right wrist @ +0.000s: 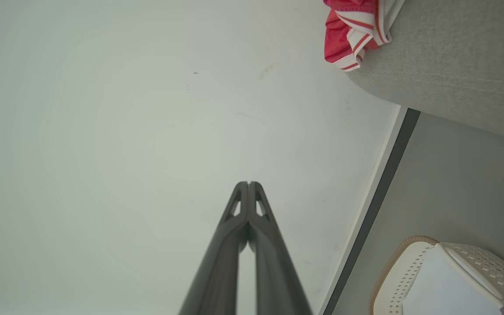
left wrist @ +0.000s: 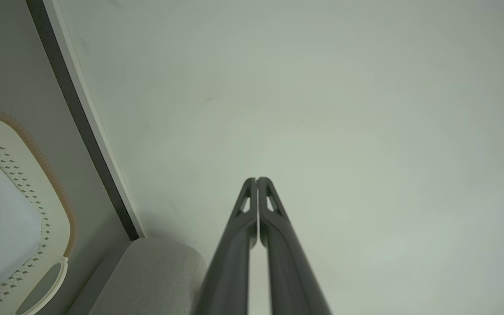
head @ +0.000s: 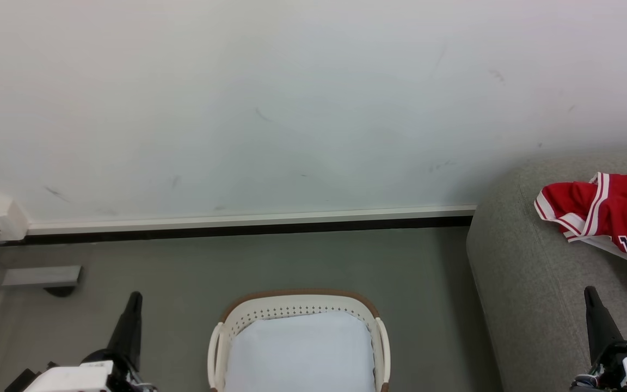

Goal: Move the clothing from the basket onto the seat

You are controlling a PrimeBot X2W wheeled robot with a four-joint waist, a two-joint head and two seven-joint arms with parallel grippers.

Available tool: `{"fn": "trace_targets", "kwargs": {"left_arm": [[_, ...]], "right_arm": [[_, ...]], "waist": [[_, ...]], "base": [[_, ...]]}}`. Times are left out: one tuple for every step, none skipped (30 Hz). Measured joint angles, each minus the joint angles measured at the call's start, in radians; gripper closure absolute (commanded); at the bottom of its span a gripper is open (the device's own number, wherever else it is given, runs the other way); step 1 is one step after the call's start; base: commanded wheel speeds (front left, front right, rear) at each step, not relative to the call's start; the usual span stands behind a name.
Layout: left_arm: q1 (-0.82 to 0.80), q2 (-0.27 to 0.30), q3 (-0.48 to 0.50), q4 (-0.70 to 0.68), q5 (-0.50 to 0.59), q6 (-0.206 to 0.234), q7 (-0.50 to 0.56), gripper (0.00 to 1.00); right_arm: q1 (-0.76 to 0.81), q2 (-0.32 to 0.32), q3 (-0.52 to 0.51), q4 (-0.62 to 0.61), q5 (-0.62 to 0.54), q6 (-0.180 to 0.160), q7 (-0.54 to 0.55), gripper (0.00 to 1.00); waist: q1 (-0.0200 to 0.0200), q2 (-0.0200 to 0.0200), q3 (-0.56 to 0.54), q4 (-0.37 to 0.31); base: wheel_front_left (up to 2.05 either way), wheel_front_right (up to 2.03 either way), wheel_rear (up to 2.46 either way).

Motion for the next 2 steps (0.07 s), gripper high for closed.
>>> {"fn": "trace_targets", "kwargs": {"left_arm": [[0.0, 0.0, 0.0, 0.0, 0.0, 0.0, 0.0, 1.0], [0.0, 0.0, 0.0, 0.0, 0.0, 0.0, 0.0, 1.0]], "right_arm": [[0.0, 0.0, 0.0, 0.0, 0.0, 0.0, 0.0, 1.0], [0.0, 0.0, 0.0, 0.0, 0.0, 0.0, 0.0, 1.0]], "waist": [[0.0, 0.0, 0.0, 0.0], [0.0, 0.0, 0.0, 0.0]], "base": [[0.0, 0.0, 0.0], [0.0, 0.0, 0.0]]}}
